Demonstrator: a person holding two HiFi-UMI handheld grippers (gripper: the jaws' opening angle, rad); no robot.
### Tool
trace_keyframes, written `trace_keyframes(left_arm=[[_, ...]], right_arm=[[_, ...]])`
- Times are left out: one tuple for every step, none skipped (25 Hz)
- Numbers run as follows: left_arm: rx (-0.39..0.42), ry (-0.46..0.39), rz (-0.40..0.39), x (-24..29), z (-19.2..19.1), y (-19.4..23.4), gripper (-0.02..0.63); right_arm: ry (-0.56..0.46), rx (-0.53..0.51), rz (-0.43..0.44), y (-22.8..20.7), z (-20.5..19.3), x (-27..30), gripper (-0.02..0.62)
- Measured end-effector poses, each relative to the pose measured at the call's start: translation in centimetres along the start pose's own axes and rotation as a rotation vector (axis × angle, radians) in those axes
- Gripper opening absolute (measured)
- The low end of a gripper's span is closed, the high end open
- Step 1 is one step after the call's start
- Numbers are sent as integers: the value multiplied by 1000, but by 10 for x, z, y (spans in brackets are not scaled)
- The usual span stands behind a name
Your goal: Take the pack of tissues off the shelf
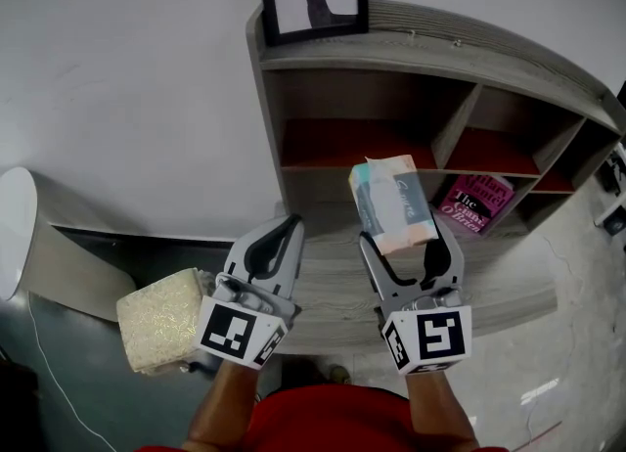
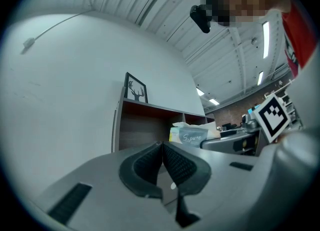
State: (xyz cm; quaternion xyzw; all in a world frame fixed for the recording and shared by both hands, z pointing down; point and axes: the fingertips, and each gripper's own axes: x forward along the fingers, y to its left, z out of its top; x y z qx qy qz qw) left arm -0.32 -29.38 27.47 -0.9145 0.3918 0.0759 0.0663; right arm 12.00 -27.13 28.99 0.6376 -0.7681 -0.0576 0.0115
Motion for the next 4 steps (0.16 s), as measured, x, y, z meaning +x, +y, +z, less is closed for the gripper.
trace_keyframes(left_arm=[[1,0,0,0,0,0,9],[1,1,0,1,0,0,9],[2,1,0,1,0,0,9],[2,1,0,1,0,0,9]], right_arm=[[1,1,0,0,-1,0,399],[2,1,0,0,-1,1,399],[3,1,0,-1,-2,1,399],[4,2,0,-1,-2,1,399]])
